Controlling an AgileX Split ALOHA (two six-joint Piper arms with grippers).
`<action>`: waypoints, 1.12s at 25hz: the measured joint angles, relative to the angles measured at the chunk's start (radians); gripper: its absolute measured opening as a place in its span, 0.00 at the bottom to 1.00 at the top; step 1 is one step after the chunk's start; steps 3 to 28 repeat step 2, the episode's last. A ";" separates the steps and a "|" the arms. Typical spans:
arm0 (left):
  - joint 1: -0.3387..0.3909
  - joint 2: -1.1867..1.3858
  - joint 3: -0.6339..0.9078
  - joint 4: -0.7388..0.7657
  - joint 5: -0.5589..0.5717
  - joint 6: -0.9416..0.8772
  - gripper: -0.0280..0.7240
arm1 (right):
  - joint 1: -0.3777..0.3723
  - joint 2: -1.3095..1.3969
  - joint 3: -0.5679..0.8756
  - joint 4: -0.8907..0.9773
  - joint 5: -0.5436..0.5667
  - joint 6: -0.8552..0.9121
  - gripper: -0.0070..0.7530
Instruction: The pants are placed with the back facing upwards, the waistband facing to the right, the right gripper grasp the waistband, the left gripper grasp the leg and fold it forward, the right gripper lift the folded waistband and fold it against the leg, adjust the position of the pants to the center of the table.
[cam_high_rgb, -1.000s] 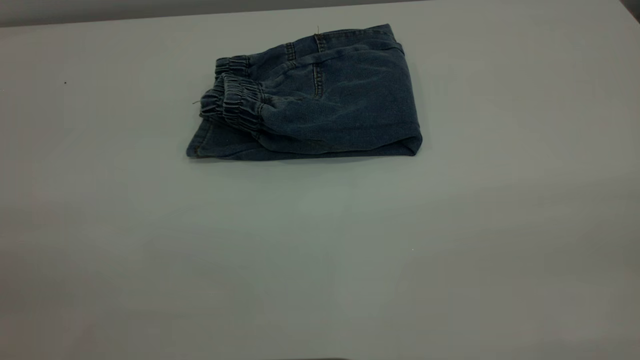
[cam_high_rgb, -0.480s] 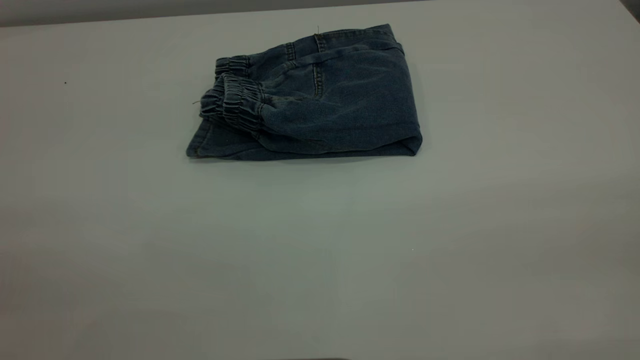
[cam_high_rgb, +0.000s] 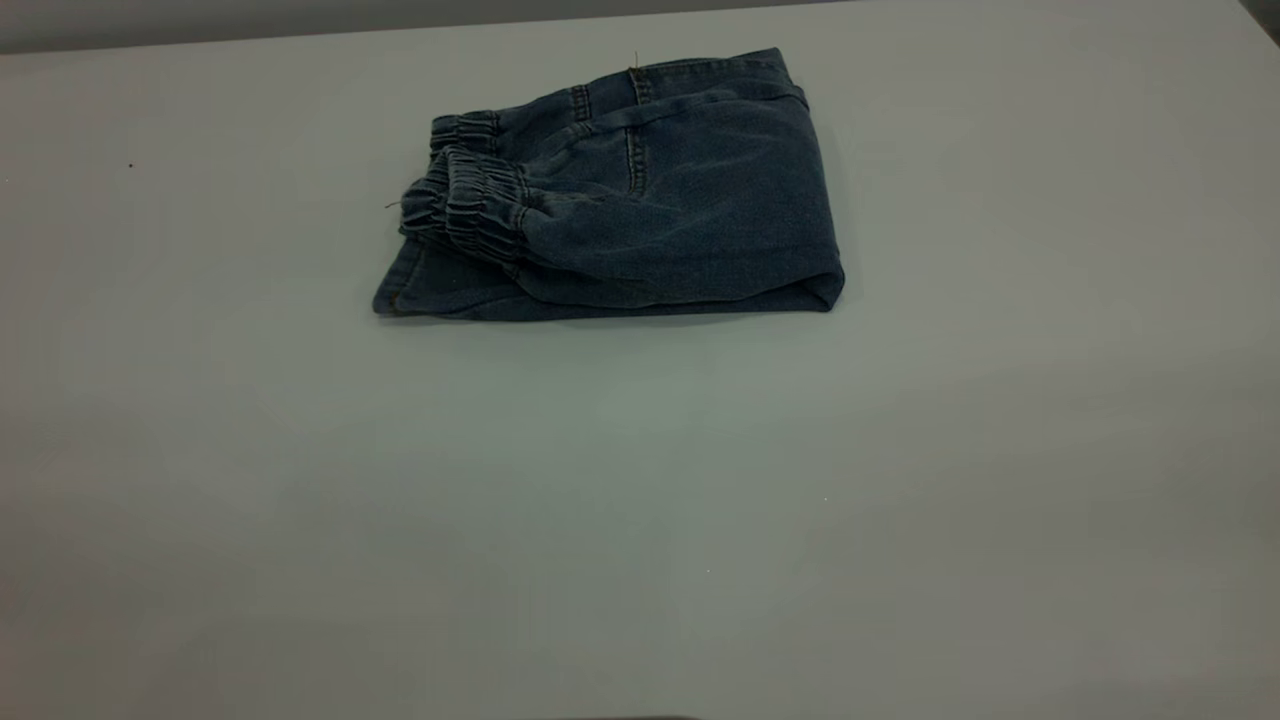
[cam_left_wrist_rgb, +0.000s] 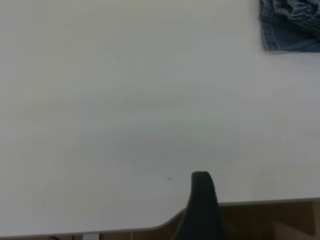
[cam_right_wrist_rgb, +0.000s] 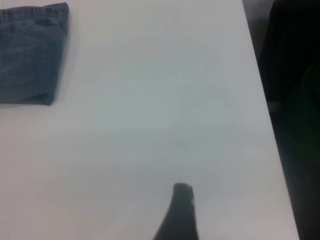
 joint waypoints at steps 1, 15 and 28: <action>0.000 0.000 0.000 0.000 0.000 0.000 0.74 | 0.000 0.000 0.000 0.000 0.000 0.000 0.77; 0.000 0.000 0.000 0.000 0.000 0.000 0.74 | 0.000 0.000 0.000 0.000 0.000 0.000 0.77; 0.000 0.000 0.000 0.000 0.000 0.000 0.74 | 0.000 0.000 0.000 0.000 0.000 0.000 0.77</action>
